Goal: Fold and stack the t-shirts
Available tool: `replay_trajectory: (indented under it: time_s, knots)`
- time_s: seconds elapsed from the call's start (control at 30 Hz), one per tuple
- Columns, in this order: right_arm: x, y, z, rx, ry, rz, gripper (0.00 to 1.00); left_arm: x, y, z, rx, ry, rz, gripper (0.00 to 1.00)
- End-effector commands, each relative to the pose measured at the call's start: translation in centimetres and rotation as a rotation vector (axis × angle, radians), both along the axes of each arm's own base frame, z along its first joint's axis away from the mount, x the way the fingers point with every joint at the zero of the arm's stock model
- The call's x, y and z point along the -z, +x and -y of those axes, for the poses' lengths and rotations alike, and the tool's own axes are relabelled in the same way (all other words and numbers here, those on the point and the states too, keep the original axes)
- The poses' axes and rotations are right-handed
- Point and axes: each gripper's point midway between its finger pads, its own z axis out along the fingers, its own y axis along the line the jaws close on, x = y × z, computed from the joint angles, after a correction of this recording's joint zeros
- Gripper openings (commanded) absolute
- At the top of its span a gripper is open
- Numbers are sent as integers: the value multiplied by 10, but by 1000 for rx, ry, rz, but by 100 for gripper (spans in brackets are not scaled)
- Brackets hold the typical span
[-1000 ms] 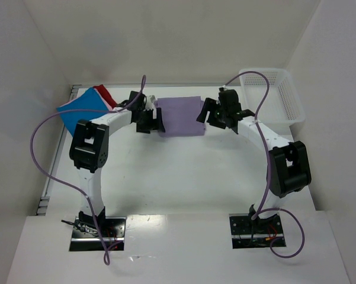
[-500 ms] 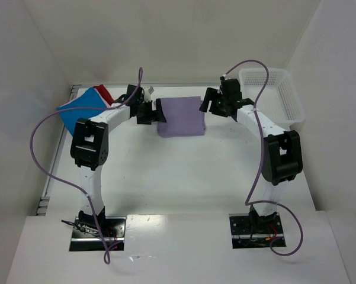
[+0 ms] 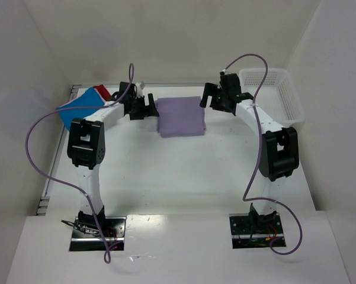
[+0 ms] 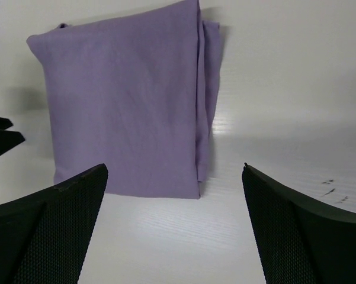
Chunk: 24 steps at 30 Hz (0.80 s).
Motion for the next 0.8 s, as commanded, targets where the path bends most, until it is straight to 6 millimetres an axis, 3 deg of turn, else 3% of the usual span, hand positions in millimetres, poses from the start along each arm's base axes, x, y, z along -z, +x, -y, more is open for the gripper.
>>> replay_trajectory:
  time_s: [0.0, 0.07, 0.13, 0.17, 0.23, 0.37, 0.5, 0.6, 0.63, 0.67, 0.73, 0.77]
  knots:
    - [-25, 5, 27, 44, -21, 55, 100, -64, 16, -3, 13, 32, 182, 99]
    - [-27, 5, 41, 67, 6, 75, 100, -55, 21, -14, -5, 33, 159, 99]
    - [-26, 3, 43, 45, 40, 81, 100, -52, 23, -7, 25, -43, 144, 99]
    - [-30, 5, 44, 48, 60, 97, 100, -42, 23, -8, 24, -70, 124, 99]
    - [-31, 2, 37, 16, 84, 93, 100, -43, 25, 2, 38, -141, 133, 99]
    - [-21, 5, 33, -10, 88, 65, 100, -12, 23, 10, 19, -206, 59, 99]
    - [-18, 6, 33, -15, 79, 59, 100, 5, 24, 7, -4, -183, 10, 99]
    - [-21, 15, 28, -36, 97, 71, 91, 7, 26, 5, -20, -180, 1, 99]
    - [-4, 17, 27, -35, 92, 26, 88, 6, 26, 7, -14, -187, 0, 99]
    - [-11, 23, 20, -52, 99, 31, 87, 12, 27, 7, -20, -191, -8, 99]
    - [8, 27, 12, -69, 86, -19, 82, 13, 25, 14, -4, -236, -23, 99]
    - [3, 30, 3, -87, 87, -11, 81, 26, 22, 15, 1, -240, -50, 99]
